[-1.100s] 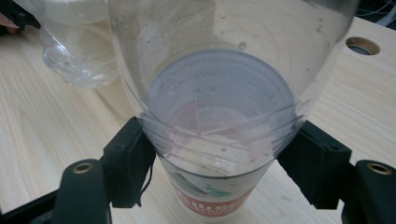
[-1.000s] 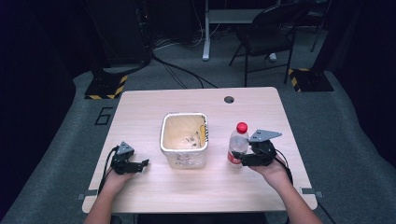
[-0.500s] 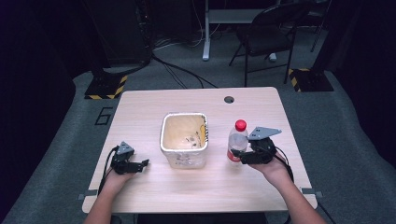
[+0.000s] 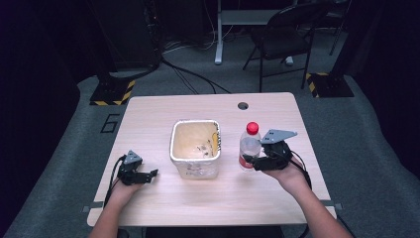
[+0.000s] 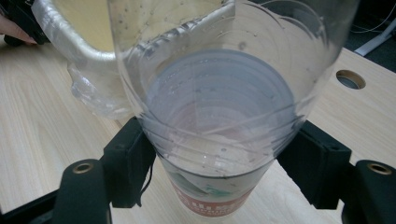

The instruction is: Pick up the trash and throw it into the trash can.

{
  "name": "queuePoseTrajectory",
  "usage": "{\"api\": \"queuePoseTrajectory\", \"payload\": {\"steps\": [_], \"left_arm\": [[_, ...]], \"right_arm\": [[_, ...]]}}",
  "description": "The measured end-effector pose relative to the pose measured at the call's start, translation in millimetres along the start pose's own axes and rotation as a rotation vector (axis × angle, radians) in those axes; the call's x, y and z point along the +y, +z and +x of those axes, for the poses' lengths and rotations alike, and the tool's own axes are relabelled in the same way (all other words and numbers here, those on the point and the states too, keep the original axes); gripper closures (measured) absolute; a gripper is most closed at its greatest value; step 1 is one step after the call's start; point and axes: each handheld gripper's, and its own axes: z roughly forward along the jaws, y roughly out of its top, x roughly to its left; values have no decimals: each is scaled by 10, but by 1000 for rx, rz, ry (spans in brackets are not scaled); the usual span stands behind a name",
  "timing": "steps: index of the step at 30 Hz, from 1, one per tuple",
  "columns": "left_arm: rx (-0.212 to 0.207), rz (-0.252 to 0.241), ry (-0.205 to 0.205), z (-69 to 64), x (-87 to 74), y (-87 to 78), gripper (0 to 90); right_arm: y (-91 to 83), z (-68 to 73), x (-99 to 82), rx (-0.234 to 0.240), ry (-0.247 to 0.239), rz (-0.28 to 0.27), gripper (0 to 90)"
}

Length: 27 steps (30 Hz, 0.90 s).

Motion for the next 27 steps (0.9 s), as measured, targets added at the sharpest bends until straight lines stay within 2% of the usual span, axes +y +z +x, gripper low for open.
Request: {"api": "queuePoseTrajectory", "payload": {"steps": [18,27], "left_arm": [[1,0,0,0,0,0,141],[0,0,0,0,0,0,140]], "right_arm": [[-42,44,318,5,-65,1,289],[-62,40,434,23,-65,-10,289]]}}
